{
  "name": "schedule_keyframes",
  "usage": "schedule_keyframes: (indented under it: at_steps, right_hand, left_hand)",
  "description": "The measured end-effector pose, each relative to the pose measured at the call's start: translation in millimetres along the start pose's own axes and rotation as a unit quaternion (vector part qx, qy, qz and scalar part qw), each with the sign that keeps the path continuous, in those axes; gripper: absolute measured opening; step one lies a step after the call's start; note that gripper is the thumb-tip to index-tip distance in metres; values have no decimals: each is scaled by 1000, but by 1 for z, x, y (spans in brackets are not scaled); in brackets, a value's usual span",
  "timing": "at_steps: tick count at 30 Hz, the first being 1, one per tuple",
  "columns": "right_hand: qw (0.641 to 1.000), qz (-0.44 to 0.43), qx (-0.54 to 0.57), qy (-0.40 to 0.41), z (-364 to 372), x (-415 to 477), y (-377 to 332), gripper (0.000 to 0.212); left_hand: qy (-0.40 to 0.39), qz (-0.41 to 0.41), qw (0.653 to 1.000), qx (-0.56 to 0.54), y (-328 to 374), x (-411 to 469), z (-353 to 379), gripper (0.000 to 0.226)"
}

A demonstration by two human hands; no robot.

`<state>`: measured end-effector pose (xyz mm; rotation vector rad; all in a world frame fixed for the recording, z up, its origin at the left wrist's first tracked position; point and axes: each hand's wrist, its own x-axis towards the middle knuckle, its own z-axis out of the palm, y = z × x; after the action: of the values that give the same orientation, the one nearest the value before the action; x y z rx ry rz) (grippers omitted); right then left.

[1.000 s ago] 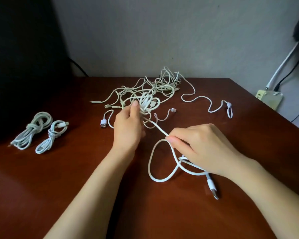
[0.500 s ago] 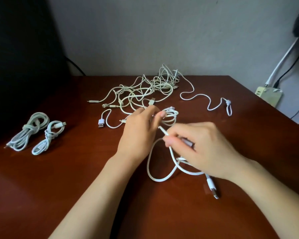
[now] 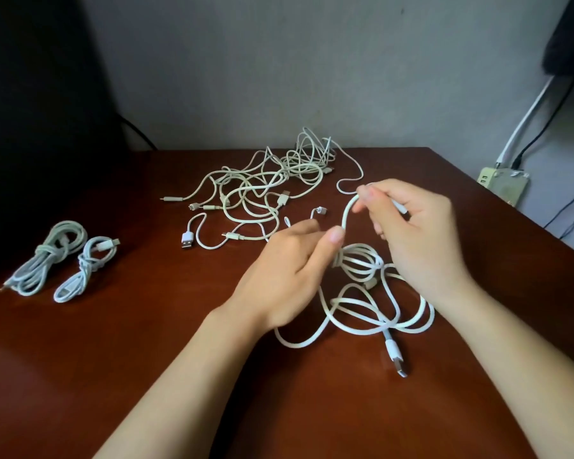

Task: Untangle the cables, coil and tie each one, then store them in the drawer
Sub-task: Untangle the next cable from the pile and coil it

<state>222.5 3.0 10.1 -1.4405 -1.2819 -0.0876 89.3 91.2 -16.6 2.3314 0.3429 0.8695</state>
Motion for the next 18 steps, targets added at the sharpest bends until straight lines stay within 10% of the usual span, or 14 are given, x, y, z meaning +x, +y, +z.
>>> schedule_keyframes:
  at_steps: [10,18]
  right_hand:
    - [987,131,30,-87,2,4,24,27]
    - [989,17,-73,-124,10,-8,11,13]
  left_hand:
    - [156,-82,972,-154,17,3,2,59]
    - [260,-256,845,-391,0,11,-10,42]
